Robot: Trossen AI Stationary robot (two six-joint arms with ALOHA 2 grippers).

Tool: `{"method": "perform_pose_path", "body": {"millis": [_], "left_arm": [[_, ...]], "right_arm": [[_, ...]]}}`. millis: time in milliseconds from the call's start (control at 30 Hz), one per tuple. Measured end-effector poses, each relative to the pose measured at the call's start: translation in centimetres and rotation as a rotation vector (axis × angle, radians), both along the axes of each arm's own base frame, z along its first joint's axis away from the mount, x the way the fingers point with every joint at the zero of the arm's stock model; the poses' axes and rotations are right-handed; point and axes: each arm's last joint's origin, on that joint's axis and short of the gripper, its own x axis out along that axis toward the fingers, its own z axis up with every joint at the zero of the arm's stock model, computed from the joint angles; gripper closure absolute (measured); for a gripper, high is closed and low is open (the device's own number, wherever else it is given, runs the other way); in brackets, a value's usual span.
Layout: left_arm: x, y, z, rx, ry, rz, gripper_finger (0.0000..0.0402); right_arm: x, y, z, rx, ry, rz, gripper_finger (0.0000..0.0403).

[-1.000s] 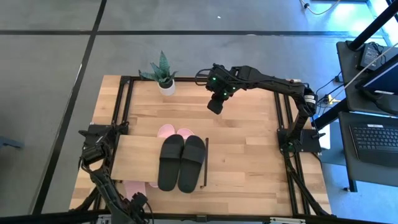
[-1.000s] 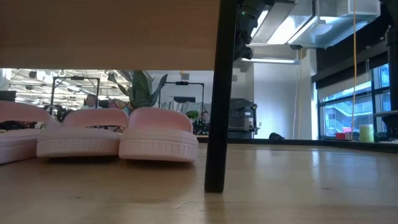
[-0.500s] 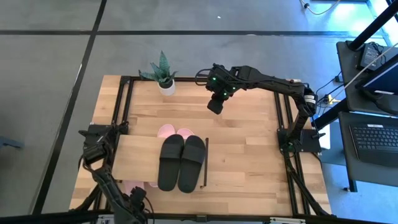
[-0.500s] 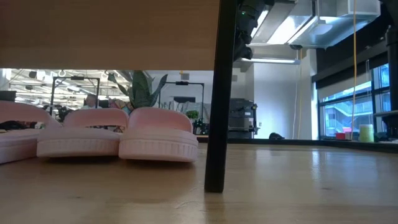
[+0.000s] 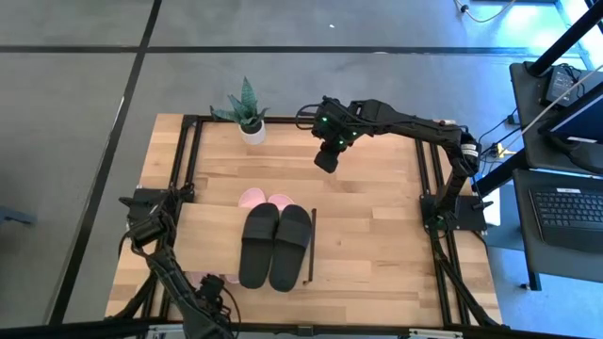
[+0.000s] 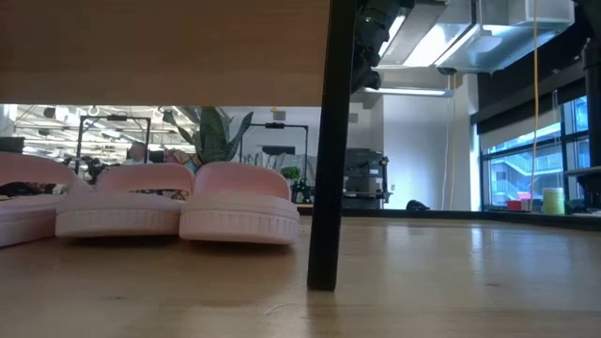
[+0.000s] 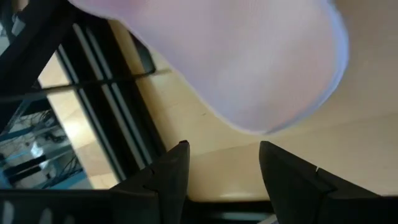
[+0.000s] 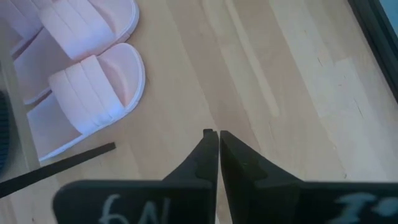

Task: Pick and place slides into the shelf
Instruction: Put the pink slide under the shelf, then adjust the pink slides under the shelf

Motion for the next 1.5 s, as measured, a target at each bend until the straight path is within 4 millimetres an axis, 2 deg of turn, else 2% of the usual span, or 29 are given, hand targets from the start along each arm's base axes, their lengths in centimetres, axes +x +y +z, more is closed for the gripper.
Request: {"method": "perform_pose_path", "body": {"millis": [200,333,600,700,800,933,1067,1267,1500], "left_arm": [[-0.5,-0.8,0.6,-0.047,0.027,-0.003,0.0217],[-0.4,-2.0,2.2,-0.071,-0.087,-0.06,0.0217],[0.3,-4.5,7.3,-0.148,-0.386,-0.073,0.0217],[0.9,-4.7,9.8,-0.163,-0.532,-0.079,0.0217],[1.0,-4.0,13.0,-0.164,-0.709,-0.095,0.0217],[0.1,-2.0,17.7,-0.141,-0.949,-0.156,0.0217],[-0.8,1.5,22.0,-0.072,-1.1,-0.285,0.0217],[-1.3,9.1,27.6,0.01,-1.162,-0.423,0.0217],[-2.8,18.9,32.6,0.152,-1.224,-0.51,0.0217]], "right_arm": [[0.0,0.0,0.0,-0.003,0.0,0.006,0.0384],[0.0,0.0,0.0,-0.004,0.001,0.008,0.0384],[-0.1,0.1,-0.1,0.003,0.017,0.009,0.0384],[-0.2,0.1,-0.1,0.007,0.027,0.009,0.0384],[-0.2,0.1,-0.1,0.007,0.026,0.008,0.0384],[-0.2,0.1,-0.1,0.009,0.025,0.005,0.0384],[-0.1,0.0,0.0,0.004,0.006,0.001,0.0384],[0.6,-0.2,0.3,0.004,-0.071,-0.043,0.0384],[1.2,-0.4,0.8,0.004,-0.154,-0.085,0.0384]]}}
